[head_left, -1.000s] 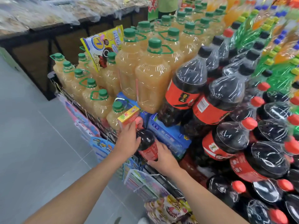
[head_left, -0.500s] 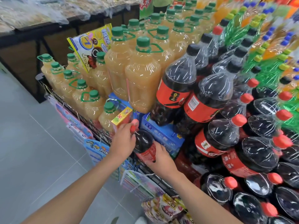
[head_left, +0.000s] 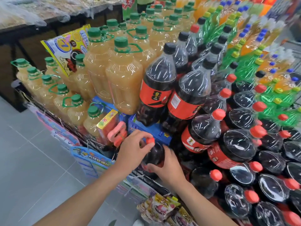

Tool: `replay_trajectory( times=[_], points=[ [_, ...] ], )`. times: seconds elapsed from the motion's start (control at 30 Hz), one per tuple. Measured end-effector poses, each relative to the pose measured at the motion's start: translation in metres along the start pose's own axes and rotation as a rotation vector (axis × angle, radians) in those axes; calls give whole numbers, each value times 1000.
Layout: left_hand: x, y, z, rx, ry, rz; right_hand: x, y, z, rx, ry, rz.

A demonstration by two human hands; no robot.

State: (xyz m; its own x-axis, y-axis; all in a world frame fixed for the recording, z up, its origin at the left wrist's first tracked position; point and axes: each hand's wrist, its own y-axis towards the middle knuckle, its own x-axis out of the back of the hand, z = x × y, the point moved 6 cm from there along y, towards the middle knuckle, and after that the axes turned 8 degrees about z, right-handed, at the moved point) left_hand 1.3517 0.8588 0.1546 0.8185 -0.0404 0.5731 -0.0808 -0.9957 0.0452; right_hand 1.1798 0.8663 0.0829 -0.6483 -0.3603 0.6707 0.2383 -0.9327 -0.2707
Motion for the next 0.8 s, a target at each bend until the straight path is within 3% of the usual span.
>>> replay_trajectory(
  times=[0.57,0.7,0.8],
  points=[
    [-41,-6,-11,-58,-84,123,21,-20,-13,73,-111,-51],
    [-41,-11,12,-18,13,228,34,-18,-1,73,-125,-41],
    [-52,-16,34,39,20,424,51,-18,20,124,-57,-75]
  ],
)
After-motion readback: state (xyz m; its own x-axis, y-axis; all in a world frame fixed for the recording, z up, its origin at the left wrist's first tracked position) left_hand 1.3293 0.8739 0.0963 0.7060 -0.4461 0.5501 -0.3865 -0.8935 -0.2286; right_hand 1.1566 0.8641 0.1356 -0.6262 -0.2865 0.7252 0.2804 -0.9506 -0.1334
